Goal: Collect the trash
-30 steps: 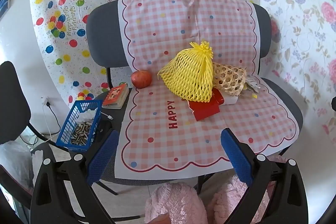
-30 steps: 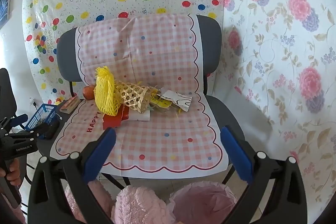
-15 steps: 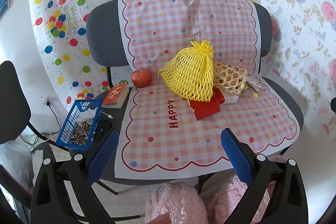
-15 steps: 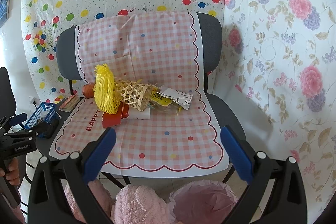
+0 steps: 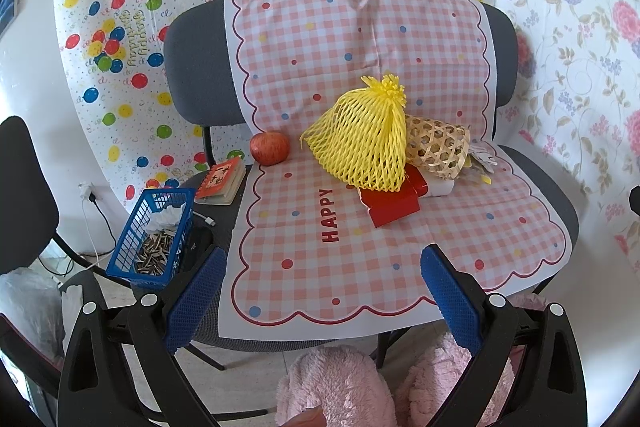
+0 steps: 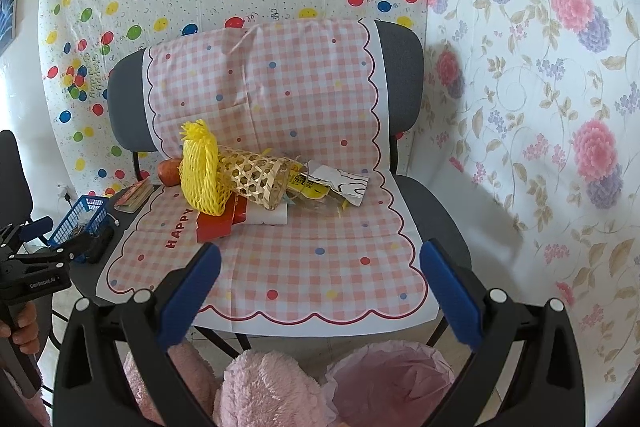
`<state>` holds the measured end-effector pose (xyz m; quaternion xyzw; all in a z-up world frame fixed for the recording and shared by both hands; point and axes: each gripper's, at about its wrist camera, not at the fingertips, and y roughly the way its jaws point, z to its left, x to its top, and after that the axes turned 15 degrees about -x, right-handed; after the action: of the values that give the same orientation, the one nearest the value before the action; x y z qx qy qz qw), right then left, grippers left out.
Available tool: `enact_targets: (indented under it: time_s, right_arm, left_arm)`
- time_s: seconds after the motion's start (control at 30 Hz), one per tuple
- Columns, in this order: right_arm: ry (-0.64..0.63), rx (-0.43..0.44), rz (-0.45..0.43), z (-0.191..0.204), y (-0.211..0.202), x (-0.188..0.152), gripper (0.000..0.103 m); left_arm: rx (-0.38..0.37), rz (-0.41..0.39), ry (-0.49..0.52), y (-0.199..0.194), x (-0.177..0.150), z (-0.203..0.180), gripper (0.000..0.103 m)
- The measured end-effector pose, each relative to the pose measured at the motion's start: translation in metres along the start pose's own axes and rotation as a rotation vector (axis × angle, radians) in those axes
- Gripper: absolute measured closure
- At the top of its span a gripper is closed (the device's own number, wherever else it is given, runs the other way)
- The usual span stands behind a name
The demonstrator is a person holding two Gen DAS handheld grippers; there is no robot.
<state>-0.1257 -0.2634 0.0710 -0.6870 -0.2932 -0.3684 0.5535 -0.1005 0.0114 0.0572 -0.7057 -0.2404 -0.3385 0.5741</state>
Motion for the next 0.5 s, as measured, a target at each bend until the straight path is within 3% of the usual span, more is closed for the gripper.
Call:
enact_targets:
  time_s: [0.5]
  right_arm:
    - [-0.019, -0.023, -0.038, -0.0008, 0.0009, -0.0028, 0.006]
  left_arm:
    - [-0.001, 0.014, -0.003, 0.0055, -0.0043, 0.0015, 0.007]
